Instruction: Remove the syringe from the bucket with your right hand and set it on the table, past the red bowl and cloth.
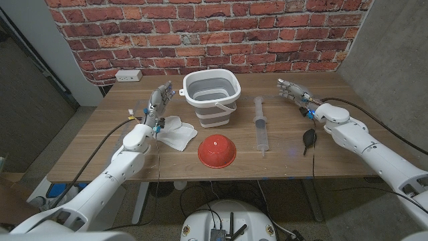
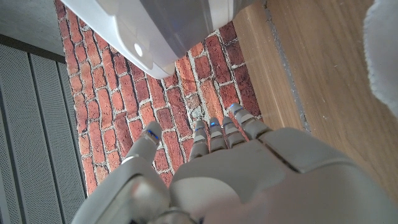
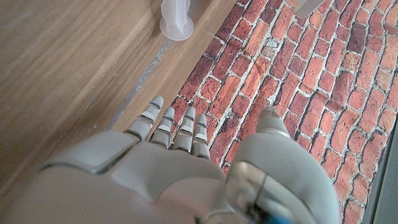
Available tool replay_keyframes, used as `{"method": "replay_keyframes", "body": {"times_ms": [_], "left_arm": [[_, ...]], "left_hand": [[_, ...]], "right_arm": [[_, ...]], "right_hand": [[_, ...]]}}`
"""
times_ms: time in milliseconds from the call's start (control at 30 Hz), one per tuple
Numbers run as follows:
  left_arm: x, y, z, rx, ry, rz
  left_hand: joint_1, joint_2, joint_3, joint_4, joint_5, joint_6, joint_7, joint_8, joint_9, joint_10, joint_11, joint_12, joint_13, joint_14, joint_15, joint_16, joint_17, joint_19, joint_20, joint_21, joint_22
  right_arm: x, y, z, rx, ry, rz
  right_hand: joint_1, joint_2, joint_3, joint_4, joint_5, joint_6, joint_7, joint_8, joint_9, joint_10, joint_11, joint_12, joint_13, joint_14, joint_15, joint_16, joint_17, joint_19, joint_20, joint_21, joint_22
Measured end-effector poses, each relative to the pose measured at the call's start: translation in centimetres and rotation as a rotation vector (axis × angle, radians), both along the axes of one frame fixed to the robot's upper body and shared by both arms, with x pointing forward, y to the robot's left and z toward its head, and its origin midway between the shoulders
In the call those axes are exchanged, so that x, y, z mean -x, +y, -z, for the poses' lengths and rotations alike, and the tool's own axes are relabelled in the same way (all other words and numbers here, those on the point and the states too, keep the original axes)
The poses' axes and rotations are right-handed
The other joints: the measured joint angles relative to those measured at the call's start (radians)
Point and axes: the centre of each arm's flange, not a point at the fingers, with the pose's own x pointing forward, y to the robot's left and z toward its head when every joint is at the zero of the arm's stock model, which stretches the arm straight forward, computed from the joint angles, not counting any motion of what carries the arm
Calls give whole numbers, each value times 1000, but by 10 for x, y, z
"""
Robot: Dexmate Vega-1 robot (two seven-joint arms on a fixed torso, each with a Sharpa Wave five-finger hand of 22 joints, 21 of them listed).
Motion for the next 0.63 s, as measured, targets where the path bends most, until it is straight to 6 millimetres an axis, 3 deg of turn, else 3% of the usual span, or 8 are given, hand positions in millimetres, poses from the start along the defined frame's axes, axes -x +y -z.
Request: {"method": "replay_keyframes", "body": {"times_ms": [233,367,467,633], "left_arm": [[-2,-1,-1,8,-15,3],[-6,-2,2,19,-15,5],[-10,-1,7,30,-6,9],[-12,-1,9,34,-9,23]], "left_hand": [[0,0,0,0,0,5,5,0,0,0,0,0,0,0,0,0,0,0,0,0,0],[0,0,0,0,0,5,5,0,0,5,-5,0,0,9,-2,0,0,0,0,0,0],[0,0,0,0,0,5,5,0,0,6,-6,0,0,9,-2,0,0,0,0,0,0],[0,0,0,0,0,10,0,0,0,11,-11,0,0,9,-2,0,0,0,0,0,0]], "right_arm": [[0,-4,16,-63,-10,-4],[3,-4,20,-98,-32,-13],[4,-3,24,-139,-51,-9],[5,2,31,-181,-55,-7]], "right_hand": [[-64,26,-13,33,4,0,-8,-23,0,-8,0,-5,-12,-21,-10,-10,-4,-21,-21,-8,0],[-91,37,-22,49,4,-5,2,-31,0,-8,0,-5,-20,-29,-17,-12,-5,-27,-34,-8,0],[-108,42,-23,58,4,7,15,-35,0,-8,0,-5,-26,-28,-18,-12,-5,-18,-52,-8,0],[-119,42,-22,59,12,9,16,-35,0,-8,0,-5,-31,-26,-30,-12,-5,-14,-57,-8,0]]}}
